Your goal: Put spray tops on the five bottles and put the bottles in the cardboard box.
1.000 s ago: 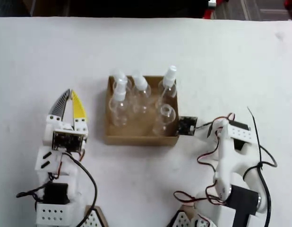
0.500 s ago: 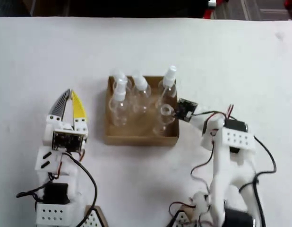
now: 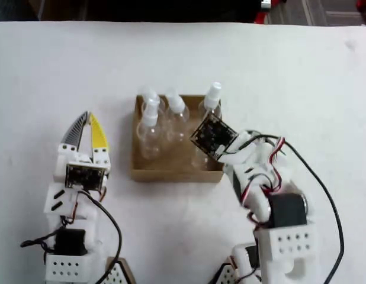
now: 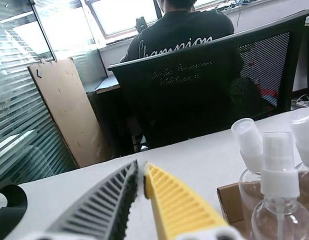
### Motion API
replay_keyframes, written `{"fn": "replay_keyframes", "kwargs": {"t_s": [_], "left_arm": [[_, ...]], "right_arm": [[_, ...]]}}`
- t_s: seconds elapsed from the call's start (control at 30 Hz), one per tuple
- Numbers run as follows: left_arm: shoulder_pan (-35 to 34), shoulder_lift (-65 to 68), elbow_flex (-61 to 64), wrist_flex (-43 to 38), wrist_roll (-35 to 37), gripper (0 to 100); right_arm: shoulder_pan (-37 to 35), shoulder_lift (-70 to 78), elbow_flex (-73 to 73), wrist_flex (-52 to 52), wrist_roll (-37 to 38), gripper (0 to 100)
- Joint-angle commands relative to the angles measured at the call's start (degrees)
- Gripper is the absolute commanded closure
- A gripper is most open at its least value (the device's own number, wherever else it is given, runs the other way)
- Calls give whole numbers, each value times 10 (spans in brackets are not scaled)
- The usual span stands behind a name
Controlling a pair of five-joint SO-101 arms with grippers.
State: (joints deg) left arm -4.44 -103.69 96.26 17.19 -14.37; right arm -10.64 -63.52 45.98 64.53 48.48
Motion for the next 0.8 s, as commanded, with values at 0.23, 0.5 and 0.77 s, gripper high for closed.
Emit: {"fn": "replay_keyframes", "kwargs": {"t_s": [0.23, 0.5, 0.77], "left_arm": [[-6, -11, -4, -14, -7, 979], [-6, -11, -4, -14, -7, 979], [-6, -11, -4, -14, -7, 979]], "right_arm": [[-36, -17, -102, -269, -363, 983], [-95, 96, -114, -393, -388, 983], [-106, 144, -168, -347, -389, 983]]}}
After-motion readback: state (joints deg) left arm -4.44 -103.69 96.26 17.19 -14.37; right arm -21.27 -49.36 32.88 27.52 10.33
